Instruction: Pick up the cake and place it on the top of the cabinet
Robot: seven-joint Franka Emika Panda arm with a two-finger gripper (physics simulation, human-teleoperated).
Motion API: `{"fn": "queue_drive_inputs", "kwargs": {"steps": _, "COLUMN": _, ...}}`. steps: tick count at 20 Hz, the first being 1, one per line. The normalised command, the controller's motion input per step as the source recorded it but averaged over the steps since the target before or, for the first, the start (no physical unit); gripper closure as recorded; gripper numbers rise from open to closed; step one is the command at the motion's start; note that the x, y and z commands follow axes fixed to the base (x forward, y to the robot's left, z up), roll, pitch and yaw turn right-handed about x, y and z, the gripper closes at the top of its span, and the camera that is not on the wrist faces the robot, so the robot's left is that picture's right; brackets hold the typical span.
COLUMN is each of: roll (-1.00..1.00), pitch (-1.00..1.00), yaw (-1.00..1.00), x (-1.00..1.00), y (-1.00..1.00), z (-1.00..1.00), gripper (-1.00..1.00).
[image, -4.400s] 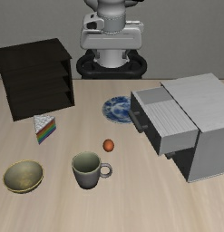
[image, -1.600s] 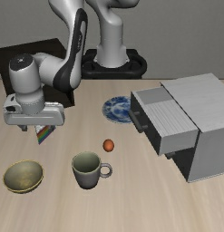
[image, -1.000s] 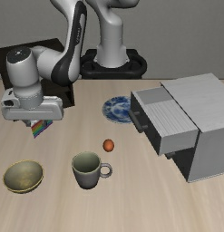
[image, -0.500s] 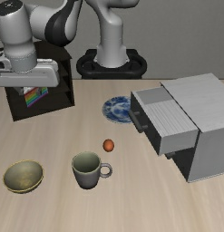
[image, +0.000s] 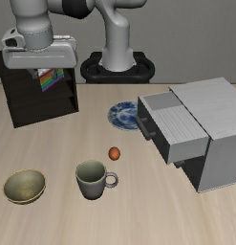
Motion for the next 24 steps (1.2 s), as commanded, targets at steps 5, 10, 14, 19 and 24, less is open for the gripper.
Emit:
{"fn": "queue_drive_inputs", "kwargs": {"steps": 5, "roll": 0.0, "pitch": 0.0, "yaw": 0.0, "x": 0.0, "y": 1.0, "z": 0.0, "gripper": 1.0}}
{"fn": "queue_drive_inputs", "kwargs": {"steps": 10, "roll": 0.0, "pitch": 0.0, "yaw": 0.0, "x": 0.0, "y": 1.0, "z": 0.0, "gripper": 1.0}}
{"fn": "queue_drive_inputs", "kwargs": {"steps": 14, "roll": 0.0, "pitch": 0.0, "yaw": 0.0, "x": 0.0, "y": 1.0, "z": 0.0, "gripper": 1.0}}
{"fn": "queue_drive_inputs", "kwargs": {"steps": 19, "roll": 0.0, "pitch": 0.0, "yaw": 0.0, "x": 0.0, "y": 1.0, "z": 0.0, "gripper": 1.0}}
{"fn": "queue_drive_inputs", "kwargs": {"steps": 24, "roll": 0.0, "pitch": 0.0, "yaw": 0.0, "x": 0.0, "y": 1.0, "z": 0.0, "gripper": 1.0}}
